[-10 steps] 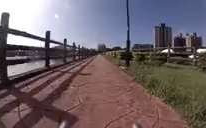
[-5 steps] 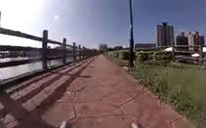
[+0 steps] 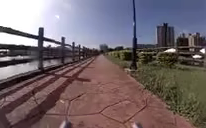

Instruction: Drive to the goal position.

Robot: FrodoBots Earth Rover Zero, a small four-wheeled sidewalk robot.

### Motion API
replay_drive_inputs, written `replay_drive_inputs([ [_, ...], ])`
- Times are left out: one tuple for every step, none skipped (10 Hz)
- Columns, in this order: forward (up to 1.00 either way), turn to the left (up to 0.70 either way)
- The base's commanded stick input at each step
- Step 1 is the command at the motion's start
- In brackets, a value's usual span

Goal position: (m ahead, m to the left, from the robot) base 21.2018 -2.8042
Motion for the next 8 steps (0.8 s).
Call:
replay_drive_inputs([
  [0.5,0.0],
  [0.5,0.0],
  [0.5,0.0],
  [0.5,0.0],
  [0.5,0.0],
  [0.5,0.0],
  [0.5,0.0],
  [0.5,0.0],
])
